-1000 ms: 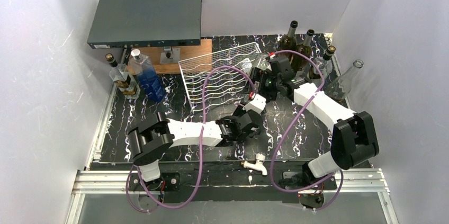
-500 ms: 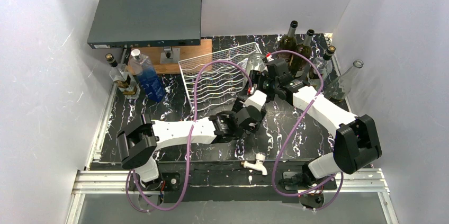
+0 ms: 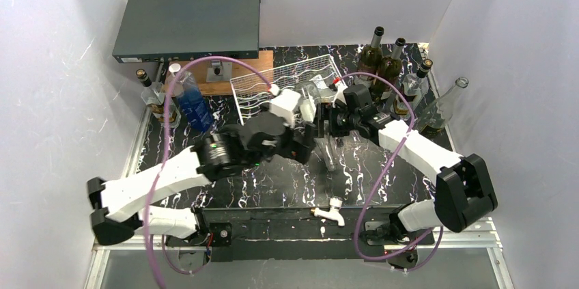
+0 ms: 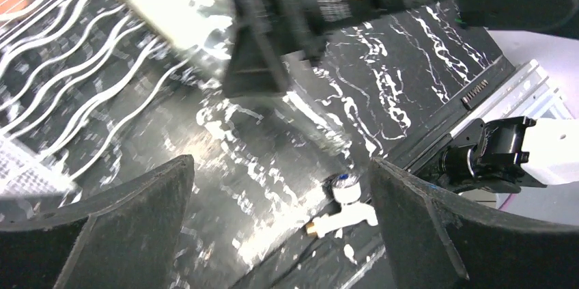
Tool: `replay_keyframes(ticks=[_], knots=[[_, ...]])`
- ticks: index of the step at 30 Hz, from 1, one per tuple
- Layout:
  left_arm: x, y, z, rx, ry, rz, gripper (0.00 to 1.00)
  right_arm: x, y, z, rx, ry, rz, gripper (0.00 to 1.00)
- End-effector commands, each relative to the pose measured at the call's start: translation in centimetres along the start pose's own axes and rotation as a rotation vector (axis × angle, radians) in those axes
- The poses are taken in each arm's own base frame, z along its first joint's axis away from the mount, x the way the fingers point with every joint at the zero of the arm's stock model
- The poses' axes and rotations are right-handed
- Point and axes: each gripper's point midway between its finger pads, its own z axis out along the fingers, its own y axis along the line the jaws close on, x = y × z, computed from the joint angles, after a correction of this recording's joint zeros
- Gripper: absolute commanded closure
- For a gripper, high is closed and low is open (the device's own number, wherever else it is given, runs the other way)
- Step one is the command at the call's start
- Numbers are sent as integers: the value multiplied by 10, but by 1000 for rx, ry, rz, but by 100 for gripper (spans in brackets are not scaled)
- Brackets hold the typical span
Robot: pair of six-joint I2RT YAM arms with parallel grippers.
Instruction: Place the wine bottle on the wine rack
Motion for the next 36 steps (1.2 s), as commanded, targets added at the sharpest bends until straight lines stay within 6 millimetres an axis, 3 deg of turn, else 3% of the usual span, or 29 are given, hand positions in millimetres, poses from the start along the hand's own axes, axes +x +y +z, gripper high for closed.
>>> replay_keyframes(ticks=[1, 6, 11, 18, 28, 36], knots=[[19, 52, -48, -136, 58, -97, 2, -1, 20, -21, -80, -64, -29, 99], [22, 94, -85, -250, -20, -202, 2, 15, 13, -32, -52, -66, -39, 99], [27, 118, -104, -328, -60, -238, 2, 34, 0, -29, -15, -39, -58, 99], [31, 122, -106, -361, -41, -246, 2, 60, -12, -24, -5, -3, -68, 99], [28, 118, -105, -351, -34, -255, 2, 75, -36, -16, 71, -10, -50, 99], [28, 115, -105, -338, -31, -276, 2, 82, -47, -26, 140, 16, -58, 99]])
